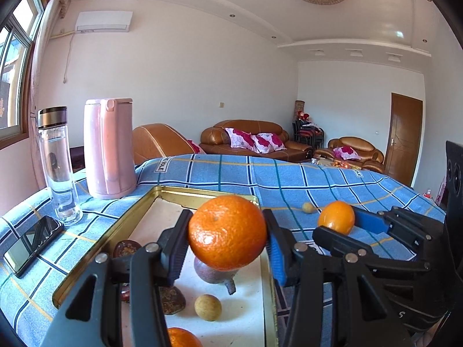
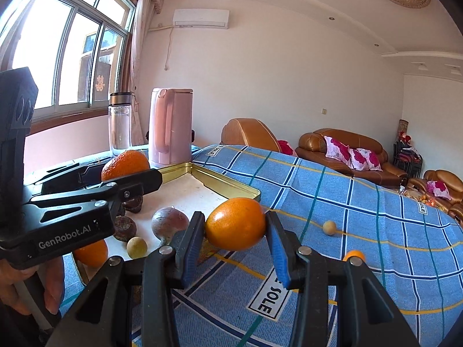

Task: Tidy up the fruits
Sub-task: 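Lower and open the left tool over the tray while the right releases its orange there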

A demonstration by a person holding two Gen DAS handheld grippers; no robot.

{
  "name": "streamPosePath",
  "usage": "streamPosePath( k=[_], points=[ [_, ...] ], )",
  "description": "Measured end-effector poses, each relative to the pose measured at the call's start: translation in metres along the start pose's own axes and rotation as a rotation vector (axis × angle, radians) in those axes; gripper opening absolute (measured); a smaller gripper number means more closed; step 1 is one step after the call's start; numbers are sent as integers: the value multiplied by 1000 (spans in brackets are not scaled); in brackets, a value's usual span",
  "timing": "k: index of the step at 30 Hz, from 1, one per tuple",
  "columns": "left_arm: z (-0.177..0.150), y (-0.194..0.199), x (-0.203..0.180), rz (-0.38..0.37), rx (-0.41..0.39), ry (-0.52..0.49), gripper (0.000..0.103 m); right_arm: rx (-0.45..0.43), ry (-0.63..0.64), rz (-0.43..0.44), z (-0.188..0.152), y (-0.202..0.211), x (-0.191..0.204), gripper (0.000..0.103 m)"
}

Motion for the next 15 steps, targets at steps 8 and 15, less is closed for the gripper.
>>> streamPosePath(
  k=[8, 15],
  points=[
    [-3, -1, 21, 37, 16, 9, 50, 13, 24, 40, 3, -13, 19, 45],
    [-4, -3, 37, 69, 26, 12, 50, 19, 47, 73, 5, -20, 37, 45]
  ],
)
Point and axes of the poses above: each gripper's, at about its wrist camera, not at the fingertips, and y roughly against the way its jaws point, x to its left, z to its top, the point moved 8 cm from there along -y, roughly the way its jaws point, and after that the axes turned 1 degree about y, right-handed, at the moved point
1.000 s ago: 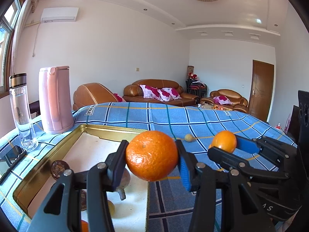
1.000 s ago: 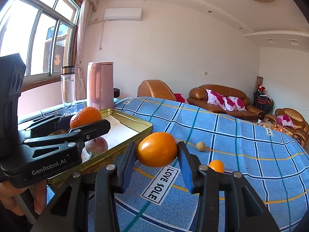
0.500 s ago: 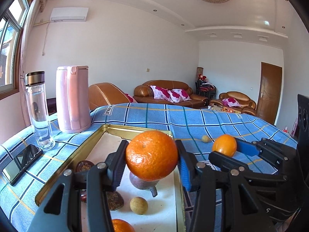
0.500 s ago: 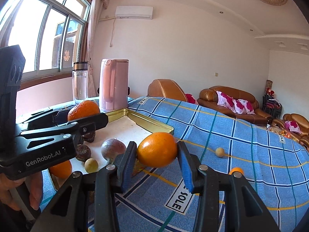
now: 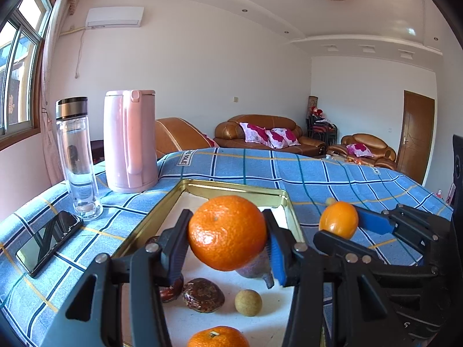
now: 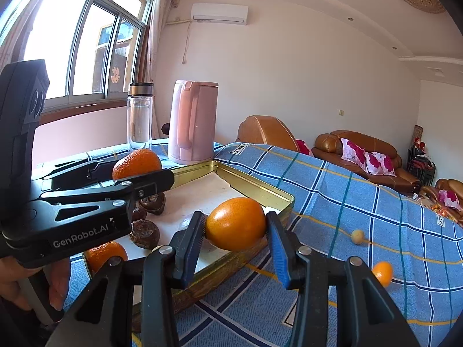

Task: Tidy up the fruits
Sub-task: 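Lower and open the left tool over the tray while the right releases its orange there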

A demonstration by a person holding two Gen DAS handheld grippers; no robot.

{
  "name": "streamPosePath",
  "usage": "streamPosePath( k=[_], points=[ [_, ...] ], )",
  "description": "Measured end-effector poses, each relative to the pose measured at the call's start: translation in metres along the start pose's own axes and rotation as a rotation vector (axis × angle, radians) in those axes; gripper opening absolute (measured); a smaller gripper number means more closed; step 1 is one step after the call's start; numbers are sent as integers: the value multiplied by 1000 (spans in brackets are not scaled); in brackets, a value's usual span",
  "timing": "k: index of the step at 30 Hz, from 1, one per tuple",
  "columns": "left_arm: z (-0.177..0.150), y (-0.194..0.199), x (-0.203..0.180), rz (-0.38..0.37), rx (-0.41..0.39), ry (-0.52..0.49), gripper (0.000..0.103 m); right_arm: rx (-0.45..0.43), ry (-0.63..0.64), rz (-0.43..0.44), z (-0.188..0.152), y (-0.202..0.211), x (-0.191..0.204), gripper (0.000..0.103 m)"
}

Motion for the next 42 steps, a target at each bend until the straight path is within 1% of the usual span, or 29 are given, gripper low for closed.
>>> streamPosePath(
  k=[13, 22, 32, 37, 42],
  points=[
    [-5, -5, 32, 59, 28, 18, 50, 30, 42, 49, 2, -17, 29, 45],
    [-10, -9, 51, 99, 63, 25, 50, 63, 62, 78, 2, -27, 39, 45],
    [-18, -17, 61, 128, 112, 10, 50, 118, 72, 124, -2, -38, 44, 45],
    [-22, -21, 62, 135, 137, -3, 50, 146, 101, 142, -5, -43, 52, 45],
    [-20, -20, 64, 148, 132, -10, 50, 170, 121, 154, -7, -47, 57, 45]
  ],
)
Point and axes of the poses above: each gripper's, at about its wrist camera, not at the fingertips, and y roughly against the way its jaws point, x to its left, z to its top, the point moved 8 cm from there along -y, roughly the way its jaws point, and after that the axes turned 1 degree about y, right-handed, at the moved point
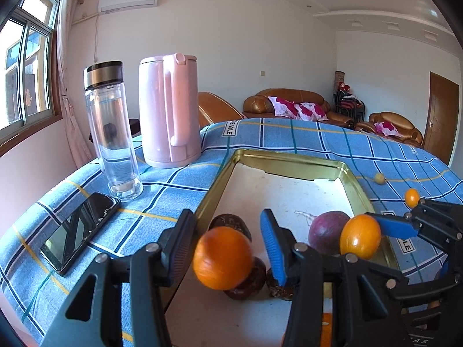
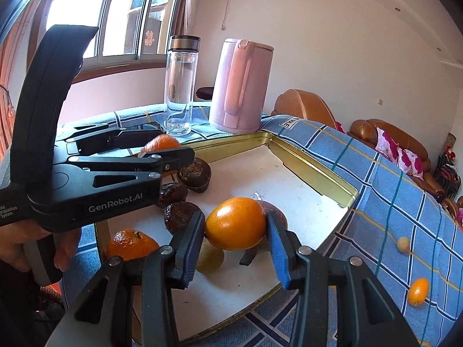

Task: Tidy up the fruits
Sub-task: 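Lower and open the left tool over the tray while the right releases its orange there, then grasp another orange on the table with the right tool while the left moves toward the tan fruit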

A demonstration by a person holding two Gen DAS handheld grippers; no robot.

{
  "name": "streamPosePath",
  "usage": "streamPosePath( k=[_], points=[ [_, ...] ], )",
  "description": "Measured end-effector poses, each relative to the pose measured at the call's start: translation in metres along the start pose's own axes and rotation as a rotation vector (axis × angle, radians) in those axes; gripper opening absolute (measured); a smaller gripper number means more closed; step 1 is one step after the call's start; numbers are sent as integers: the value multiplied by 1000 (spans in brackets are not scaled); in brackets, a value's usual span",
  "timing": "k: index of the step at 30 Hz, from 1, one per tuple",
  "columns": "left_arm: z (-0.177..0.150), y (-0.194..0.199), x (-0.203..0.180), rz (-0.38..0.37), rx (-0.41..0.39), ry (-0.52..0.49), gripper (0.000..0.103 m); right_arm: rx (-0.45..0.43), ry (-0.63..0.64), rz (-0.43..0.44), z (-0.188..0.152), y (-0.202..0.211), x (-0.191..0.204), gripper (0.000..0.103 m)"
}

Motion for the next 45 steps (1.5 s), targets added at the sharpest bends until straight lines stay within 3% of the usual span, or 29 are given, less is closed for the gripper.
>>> streamPosePath(
  k=[8, 10, 12, 14, 18, 23, 28, 32, 35, 37, 39, 41, 44, 45],
  points=[
    [1, 2, 1, 17, -4, -10, 51, 26, 9, 33, -2, -5, 5, 46],
    [1, 3, 0, 20, -5, -17, 51, 27, 13, 30, -3, -6, 6, 53],
    [1, 4, -2, 15, -8, -20, 57, 14, 11, 18, -2, -3, 4, 57],
    [3, 7, -2, 15, -20, -11, 70, 2, 4, 12, -2, 1, 2, 57],
    [9, 14, -11, -10, -43, -3, 81, -17, 3, -40, -5, 14, -12, 57],
    [19, 27, -40, -63, -72, -8, 98, -15, -58, -154, -16, 43, -66, 57],
    [29, 37, -92, -158, -73, -54, 100, 43, -205, -340, -44, 70, -157, 57],
    [36, 36, -137, -258, -23, -47, 100, 89, -332, -407, -68, 78, -213, 57],
    [43, 31, -165, -286, -18, -38, 100, 135, -389, -384, -82, 70, -232, 57],
    [44, 24, -180, -249, -13, -64, 103, 154, -414, -359, -89, 63, -238, 57],
    [41, 15, -193, -276, 35, -49, 103, 186, -420, -346, -95, 53, -240, 56],
    [38, 5, -205, -310, 92, -37, 103, 207, -440, -319, -101, 43, -244, 53],
    [41, -13, -217, -263, 123, -58, 103, 261, -460, -298, -112, 29, -249, 39],
    [41, -20, -222, -254, 141, -70, 103, 273, -461, -292, -115, 26, -250, 39]
  ],
)
Point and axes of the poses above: each gripper's, at about its wrist camera, not at the fingertips, and y roughly against the way its jaws point, x to its left, z to its top, the point moved 8 cm from there along -y, roughly the way its jaws point, and after that the axes turned 1 degree about y, right-handed, at the moved point
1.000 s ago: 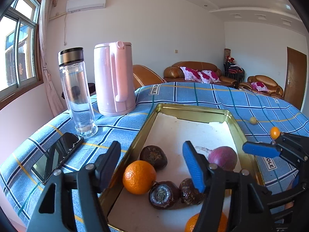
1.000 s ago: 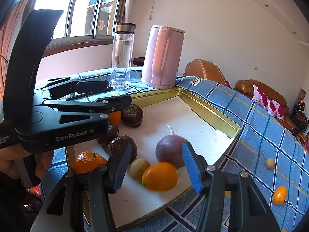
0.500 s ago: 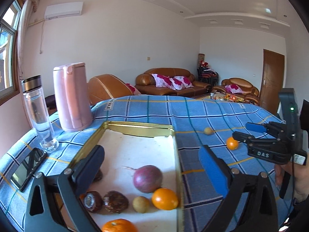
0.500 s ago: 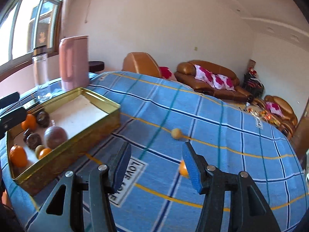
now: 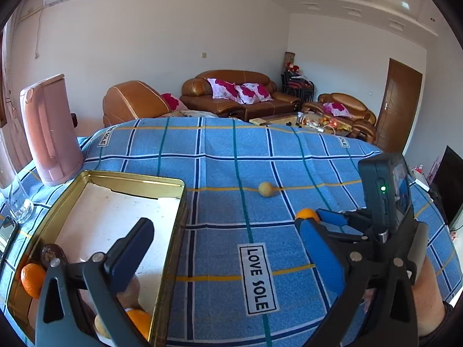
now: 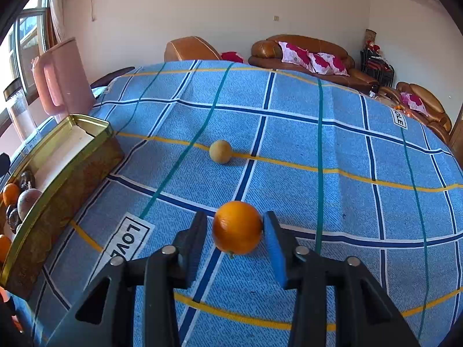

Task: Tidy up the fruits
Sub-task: 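Grasp another orange on the table with the right tool while the left moves toward the tan fruit, then grasp the small tan round fruit with the left tool while the right holds its orange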

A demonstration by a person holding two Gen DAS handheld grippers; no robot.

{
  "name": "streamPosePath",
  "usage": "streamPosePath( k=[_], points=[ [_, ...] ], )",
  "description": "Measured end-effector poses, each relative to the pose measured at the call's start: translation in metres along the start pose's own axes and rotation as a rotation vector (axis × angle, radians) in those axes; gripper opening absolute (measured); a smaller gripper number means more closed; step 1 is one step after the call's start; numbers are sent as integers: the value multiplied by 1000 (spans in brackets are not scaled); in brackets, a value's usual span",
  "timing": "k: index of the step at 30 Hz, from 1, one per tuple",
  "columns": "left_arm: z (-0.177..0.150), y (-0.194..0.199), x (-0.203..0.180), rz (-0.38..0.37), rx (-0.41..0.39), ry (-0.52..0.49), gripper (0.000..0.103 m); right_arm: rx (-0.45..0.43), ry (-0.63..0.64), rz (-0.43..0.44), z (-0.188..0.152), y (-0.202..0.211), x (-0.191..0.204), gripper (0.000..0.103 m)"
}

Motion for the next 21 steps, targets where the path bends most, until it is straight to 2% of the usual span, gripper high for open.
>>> streamPosePath(
  k=[4, 9, 12, 16, 17, 21],
  points=[
    [6, -20, -9, 12, 33, 3, 103, 2, -6, 9, 0, 1, -5, 39],
    [8, -58, -29, 60, 77, -52, 103, -52, -48, -90, 12, 12, -36, 39],
    [14, -87, -33, 93, 102, -34, 101, -73, -86, -140, 19, 14, -59, 39],
    [21, -121, -35, 118, 130, -42, 93, -85, -103, -180, 19, 14, -77, 39],
    [21, -128, -36, 107, 141, -26, 87, -90, -100, -191, 19, 15, -79, 39],
    [22, -156, -51, 77, 210, -36, 82, -93, -94, -199, 18, 13, -87, 39]
  ],
)
Point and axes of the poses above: each gripper's, at about its wrist camera, not at the fingertips, and y roughly against the way its jaws point, x to its left, z to its top, the point moved 8 cm from there along -y, roughly the way its jaws point, and after that the axes turned 1 degree about y, right-handed, at the moved point
